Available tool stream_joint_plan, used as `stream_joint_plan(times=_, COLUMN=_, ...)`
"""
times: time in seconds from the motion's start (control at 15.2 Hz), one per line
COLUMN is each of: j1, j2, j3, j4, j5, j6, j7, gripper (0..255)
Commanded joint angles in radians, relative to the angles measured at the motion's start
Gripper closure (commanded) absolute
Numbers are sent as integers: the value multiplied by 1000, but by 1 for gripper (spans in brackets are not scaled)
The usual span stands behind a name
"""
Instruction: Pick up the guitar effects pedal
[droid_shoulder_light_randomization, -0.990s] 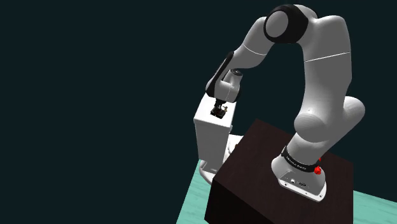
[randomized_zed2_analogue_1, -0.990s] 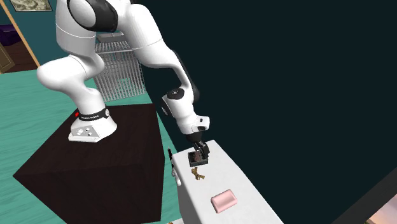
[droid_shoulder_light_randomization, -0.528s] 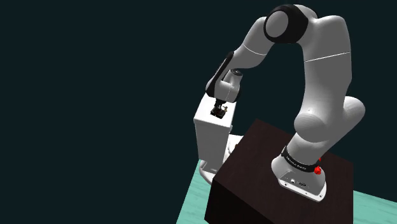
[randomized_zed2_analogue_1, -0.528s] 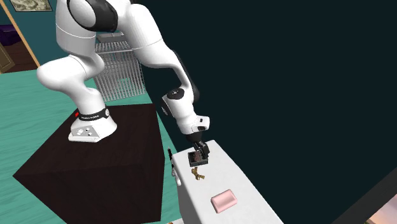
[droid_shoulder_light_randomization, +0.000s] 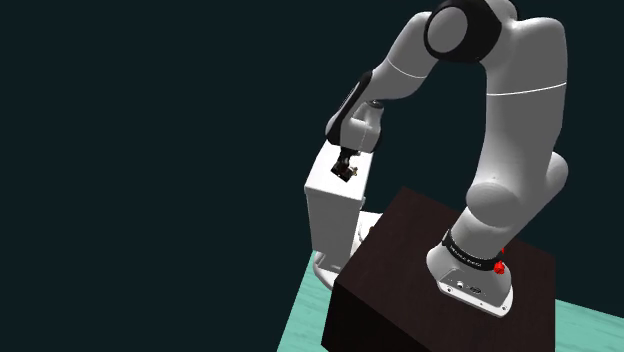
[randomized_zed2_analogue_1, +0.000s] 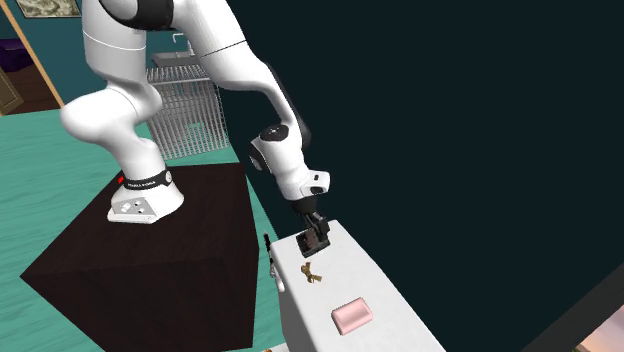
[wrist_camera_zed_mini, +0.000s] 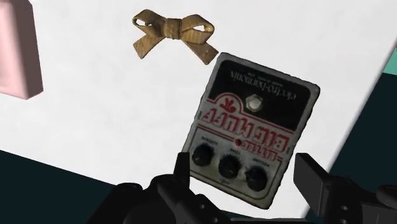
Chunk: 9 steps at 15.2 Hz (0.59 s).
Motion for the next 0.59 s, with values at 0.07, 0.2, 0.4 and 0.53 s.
stream_joint_plan(times=0.07, j1=49, j2=-43, j3=-55, j4=-15, j5=-25, j6=-37, j7=33, gripper=255)
stream_joint_plan(times=0.2, j1=83, j2=-74, j3=-94, j4=-27, j5=-49, j6=-61, j7=60, gripper=255)
stream_joint_plan(times=0.4, j1=133, j2=-118, j3=-153, j4=-42, j5=-92, j6=-96, j7=105, gripper=255)
stream_joint_plan(times=0.53, j1=135, j2=-121, j3=-155, j4=-43, j5=-95, j6=-98, j7=108, gripper=255)
